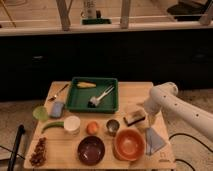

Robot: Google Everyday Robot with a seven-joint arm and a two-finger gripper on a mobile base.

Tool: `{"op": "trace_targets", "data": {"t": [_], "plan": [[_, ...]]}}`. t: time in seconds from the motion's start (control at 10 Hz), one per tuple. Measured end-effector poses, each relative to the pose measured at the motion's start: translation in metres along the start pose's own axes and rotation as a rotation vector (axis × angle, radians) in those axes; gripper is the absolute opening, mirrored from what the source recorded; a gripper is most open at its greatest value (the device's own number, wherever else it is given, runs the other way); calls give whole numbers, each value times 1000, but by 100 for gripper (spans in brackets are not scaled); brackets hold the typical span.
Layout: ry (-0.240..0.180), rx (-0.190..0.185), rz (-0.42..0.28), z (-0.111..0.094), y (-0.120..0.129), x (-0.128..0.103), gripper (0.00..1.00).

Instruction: Place eraser in paper cup

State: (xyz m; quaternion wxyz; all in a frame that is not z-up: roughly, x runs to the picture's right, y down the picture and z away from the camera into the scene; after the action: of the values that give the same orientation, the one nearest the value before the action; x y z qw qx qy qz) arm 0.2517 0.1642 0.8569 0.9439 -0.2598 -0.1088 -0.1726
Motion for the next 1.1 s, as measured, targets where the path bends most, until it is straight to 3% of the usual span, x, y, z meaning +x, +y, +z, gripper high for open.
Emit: {"op": "trace_targets", "data": {"t": [0.5, 1.1], "plan": [[8, -36, -49, 6, -10, -30, 80], [-61, -80, -58, 35, -15, -42, 77]]}}
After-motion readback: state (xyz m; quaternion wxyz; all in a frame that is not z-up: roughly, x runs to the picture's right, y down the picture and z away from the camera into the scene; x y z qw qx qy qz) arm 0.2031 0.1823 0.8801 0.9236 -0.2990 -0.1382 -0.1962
